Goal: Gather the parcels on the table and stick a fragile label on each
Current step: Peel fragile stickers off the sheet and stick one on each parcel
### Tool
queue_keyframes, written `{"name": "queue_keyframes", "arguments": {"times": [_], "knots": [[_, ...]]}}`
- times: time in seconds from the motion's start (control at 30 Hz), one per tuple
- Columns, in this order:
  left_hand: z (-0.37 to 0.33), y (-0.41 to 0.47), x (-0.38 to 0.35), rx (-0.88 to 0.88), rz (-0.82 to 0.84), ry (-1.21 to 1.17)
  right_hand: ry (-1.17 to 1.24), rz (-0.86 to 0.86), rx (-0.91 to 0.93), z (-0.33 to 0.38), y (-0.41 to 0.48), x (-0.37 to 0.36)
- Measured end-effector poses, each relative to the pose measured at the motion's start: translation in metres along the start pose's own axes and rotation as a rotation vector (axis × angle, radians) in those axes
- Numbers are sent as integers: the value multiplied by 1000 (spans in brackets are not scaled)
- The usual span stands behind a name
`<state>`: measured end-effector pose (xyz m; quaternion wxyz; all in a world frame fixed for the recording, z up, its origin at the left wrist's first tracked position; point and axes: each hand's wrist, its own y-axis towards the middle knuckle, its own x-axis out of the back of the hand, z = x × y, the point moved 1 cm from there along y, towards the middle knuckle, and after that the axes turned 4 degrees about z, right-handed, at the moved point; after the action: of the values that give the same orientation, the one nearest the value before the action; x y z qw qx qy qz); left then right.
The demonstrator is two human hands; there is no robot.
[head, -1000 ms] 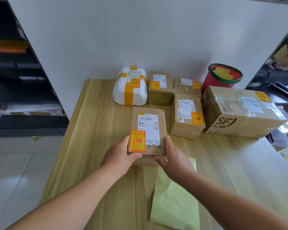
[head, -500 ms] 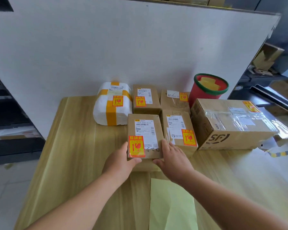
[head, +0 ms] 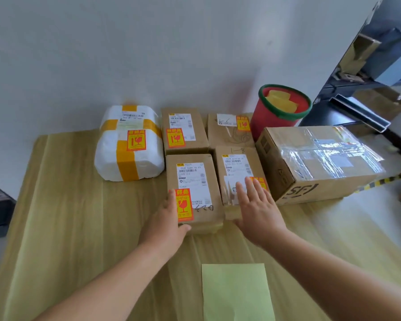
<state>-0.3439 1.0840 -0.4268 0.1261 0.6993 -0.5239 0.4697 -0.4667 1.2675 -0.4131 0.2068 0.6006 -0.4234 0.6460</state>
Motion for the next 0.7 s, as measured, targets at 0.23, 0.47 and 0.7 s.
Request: {"name": "queue_keyframes", "arguments": {"times": [0.23, 0.47, 0.7], "knots": [[-12, 5, -4, 7, -67, 139, -34, 44, 105, -35, 8, -4], [-24, 2, -14, 101, -94, 74, -76, 41, 277, -59, 15, 1], [-44, 5, -23, 159, -134, 50, -57, 41, 318, -73, 33, 4]]}}
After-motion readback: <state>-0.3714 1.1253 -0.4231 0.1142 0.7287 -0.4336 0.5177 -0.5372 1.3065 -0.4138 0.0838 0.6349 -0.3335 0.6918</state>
